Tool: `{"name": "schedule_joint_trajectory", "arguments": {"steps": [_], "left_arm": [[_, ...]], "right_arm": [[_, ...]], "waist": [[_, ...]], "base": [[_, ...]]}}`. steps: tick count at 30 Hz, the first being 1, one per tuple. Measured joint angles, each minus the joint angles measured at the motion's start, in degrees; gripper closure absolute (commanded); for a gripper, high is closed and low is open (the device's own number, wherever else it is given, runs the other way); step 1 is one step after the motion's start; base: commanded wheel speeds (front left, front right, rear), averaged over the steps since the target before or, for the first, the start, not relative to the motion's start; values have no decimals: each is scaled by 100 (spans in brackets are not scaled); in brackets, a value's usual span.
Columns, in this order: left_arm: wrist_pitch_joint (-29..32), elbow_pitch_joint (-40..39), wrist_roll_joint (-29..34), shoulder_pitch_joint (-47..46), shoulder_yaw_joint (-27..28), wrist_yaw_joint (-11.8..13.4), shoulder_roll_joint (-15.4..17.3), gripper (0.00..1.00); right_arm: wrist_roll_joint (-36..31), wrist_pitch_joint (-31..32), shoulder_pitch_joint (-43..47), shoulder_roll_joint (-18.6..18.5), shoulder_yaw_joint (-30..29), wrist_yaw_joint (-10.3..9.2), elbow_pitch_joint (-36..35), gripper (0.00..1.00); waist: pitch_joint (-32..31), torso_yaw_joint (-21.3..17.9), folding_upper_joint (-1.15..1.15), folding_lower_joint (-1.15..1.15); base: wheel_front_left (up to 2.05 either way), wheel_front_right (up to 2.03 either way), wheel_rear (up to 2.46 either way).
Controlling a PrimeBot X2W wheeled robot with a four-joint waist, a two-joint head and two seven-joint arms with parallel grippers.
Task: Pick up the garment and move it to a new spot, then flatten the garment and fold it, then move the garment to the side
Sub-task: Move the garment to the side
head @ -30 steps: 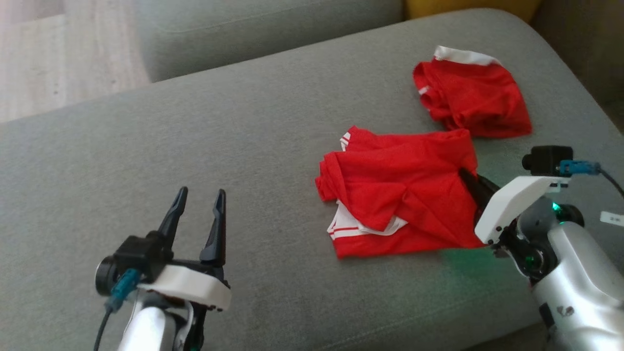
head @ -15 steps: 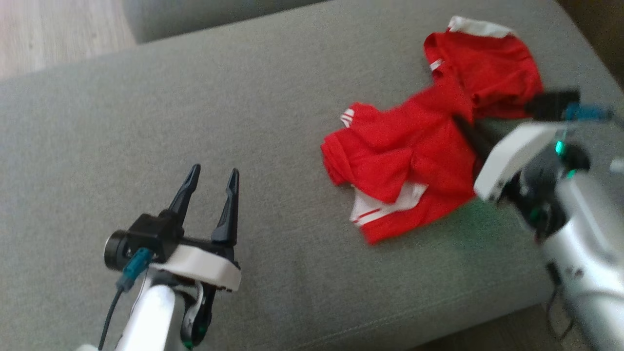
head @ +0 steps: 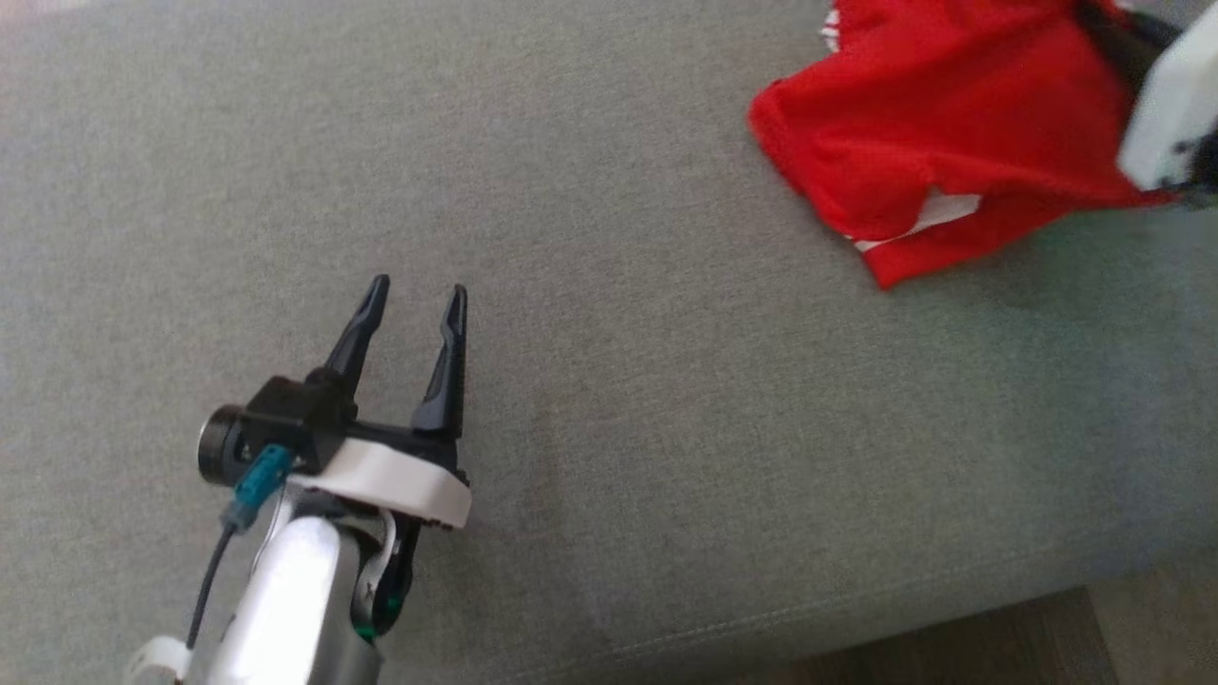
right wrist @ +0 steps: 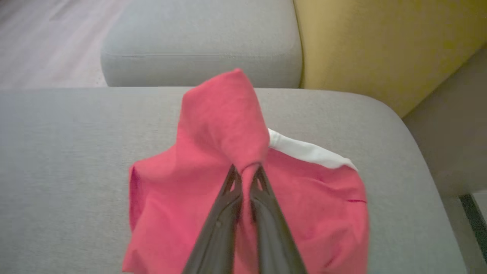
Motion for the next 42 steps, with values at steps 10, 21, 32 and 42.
{"name": "schedule_joint_trajectory", "arguments": {"steps": [10, 21, 32, 42], "left_arm": [[-16, 22, 10, -297, 1, -1, -7, 0], [-18, 25, 151, -573, 19, -5, -10, 0], [-18, 30, 149, -561, 123, -8, -12, 0], [-18, 7, 9, -252, 256, 1, -15, 0]], "right_arm": [[-363, -135, -372, -825, -283, 0, 810, 100], [-1335, -1094, -845, -944, -172, 1, 2315, 87], [-1747, -1601, -1096, -371, -71, 1, 2625, 0], [-1563, -2035, -985, -285, -53, 1, 2116, 0]], "waist": [[447, 186, 0, 0], [949, 434, 0, 0], [693, 414, 0, 0], [-64, 446, 0, 0]], "base": [[0, 0, 0], [0, 0, 0], [0, 0, 0], [0, 0, 0]]}}
